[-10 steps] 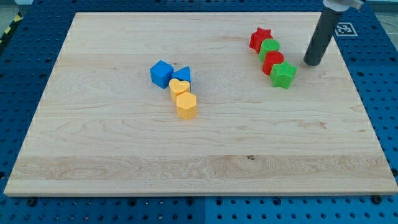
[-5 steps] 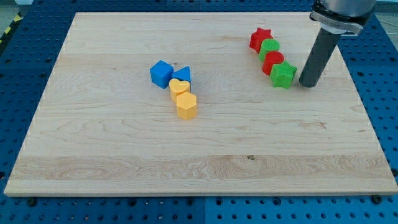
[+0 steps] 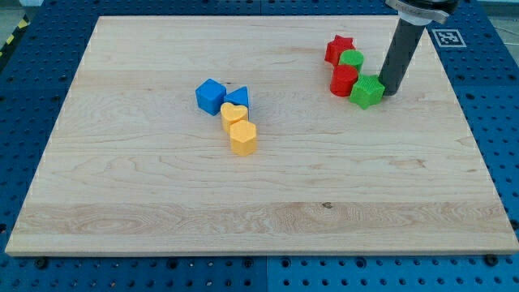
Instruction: Separate the green star from the red circle
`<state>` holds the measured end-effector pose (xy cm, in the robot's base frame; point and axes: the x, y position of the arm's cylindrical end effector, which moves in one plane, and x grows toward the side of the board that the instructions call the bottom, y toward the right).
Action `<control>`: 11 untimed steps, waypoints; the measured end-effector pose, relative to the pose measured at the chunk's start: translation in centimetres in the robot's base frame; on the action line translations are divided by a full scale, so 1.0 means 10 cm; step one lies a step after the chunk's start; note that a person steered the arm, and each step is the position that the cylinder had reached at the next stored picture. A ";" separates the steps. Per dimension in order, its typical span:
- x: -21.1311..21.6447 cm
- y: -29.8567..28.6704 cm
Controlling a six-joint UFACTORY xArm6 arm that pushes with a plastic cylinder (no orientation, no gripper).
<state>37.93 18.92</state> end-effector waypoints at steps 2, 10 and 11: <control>0.15 -0.17; 0.14 -0.09; 0.19 -0.14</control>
<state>39.85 17.54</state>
